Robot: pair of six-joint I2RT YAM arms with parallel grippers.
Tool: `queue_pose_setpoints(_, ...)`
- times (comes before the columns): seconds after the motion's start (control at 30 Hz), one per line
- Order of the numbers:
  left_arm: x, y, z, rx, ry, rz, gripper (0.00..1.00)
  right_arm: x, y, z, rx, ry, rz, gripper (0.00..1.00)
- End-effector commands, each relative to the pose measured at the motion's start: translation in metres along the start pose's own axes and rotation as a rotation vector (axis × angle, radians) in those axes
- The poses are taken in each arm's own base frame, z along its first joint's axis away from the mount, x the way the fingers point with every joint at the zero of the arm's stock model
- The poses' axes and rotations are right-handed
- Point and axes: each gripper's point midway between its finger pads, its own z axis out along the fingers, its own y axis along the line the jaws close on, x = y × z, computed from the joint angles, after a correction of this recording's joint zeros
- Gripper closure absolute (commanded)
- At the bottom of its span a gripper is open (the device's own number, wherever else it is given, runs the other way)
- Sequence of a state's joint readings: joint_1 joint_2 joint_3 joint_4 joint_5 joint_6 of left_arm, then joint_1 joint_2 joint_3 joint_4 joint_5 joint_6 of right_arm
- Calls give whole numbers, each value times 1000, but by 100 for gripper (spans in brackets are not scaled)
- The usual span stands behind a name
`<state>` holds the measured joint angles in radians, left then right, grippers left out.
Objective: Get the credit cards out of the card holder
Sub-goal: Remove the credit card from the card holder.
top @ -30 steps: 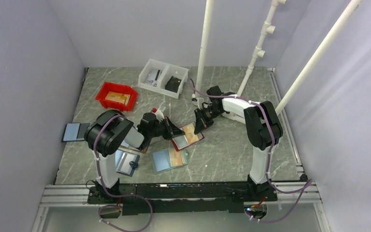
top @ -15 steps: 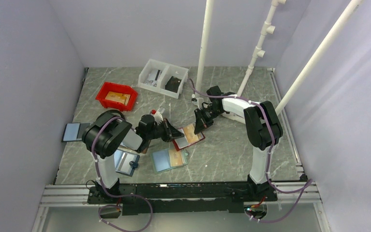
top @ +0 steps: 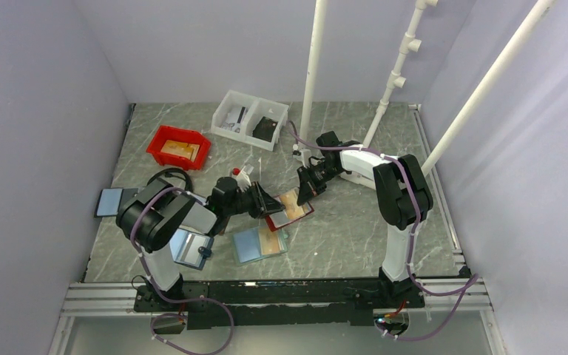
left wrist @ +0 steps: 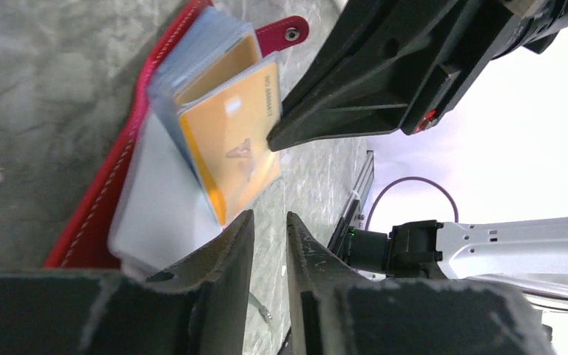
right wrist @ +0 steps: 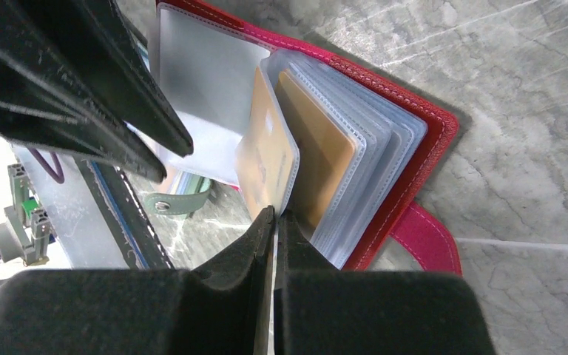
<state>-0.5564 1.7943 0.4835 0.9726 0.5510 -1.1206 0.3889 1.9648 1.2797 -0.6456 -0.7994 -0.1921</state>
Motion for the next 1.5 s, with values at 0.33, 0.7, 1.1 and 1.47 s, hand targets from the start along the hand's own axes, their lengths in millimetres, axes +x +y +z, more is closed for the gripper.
queue_pose_setpoints(0.33, -8, 0, 8, -133, -54, 39, 60, -5, 10, -3, -30, -19, -57, 92)
queue_pose_setpoints(0.7, -8, 10, 20, -147, -34, 20, 59, -2, 16, 3, -45, -3, -52, 80)
queue_pose_setpoints(1.1, -7, 14, 21, -131, -48, 0, 58, 0, 20, 9, -80, 2, -9, 80)
queue_pose_setpoints(1.47, -12, -13, 4, 24, -143, 55, 53, -17, 45, -18, -188, -109, 5, 100)
